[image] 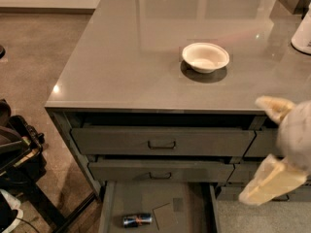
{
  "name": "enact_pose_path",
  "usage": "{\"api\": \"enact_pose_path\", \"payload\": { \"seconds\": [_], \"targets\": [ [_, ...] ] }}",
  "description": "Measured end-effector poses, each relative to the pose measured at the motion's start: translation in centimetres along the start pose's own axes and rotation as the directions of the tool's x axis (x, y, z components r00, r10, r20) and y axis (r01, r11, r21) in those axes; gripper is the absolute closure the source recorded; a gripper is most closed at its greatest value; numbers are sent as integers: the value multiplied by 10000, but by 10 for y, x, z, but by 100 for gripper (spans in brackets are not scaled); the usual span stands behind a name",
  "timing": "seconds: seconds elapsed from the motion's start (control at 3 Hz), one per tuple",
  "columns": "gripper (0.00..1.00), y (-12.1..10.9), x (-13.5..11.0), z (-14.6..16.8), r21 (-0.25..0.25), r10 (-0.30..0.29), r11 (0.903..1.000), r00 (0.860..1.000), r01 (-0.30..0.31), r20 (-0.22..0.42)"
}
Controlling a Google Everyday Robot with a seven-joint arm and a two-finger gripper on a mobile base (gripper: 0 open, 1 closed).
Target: Pick redbull can from bottom drawer and place on counter
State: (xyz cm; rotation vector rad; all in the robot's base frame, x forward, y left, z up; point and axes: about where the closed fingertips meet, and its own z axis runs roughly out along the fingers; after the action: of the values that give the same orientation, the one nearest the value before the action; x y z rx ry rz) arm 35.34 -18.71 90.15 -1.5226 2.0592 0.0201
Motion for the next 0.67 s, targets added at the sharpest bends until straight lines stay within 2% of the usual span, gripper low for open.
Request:
{"api": "enact_pose_path", "payload": {
  "seconds": [0.33,0.67],
  "targets": [
    [0,39,3,82,-769,479,9963,9886,-372,1429],
    [0,70,1,163,-1500,1189,9849,9670,-862,2253]
  ]
}}
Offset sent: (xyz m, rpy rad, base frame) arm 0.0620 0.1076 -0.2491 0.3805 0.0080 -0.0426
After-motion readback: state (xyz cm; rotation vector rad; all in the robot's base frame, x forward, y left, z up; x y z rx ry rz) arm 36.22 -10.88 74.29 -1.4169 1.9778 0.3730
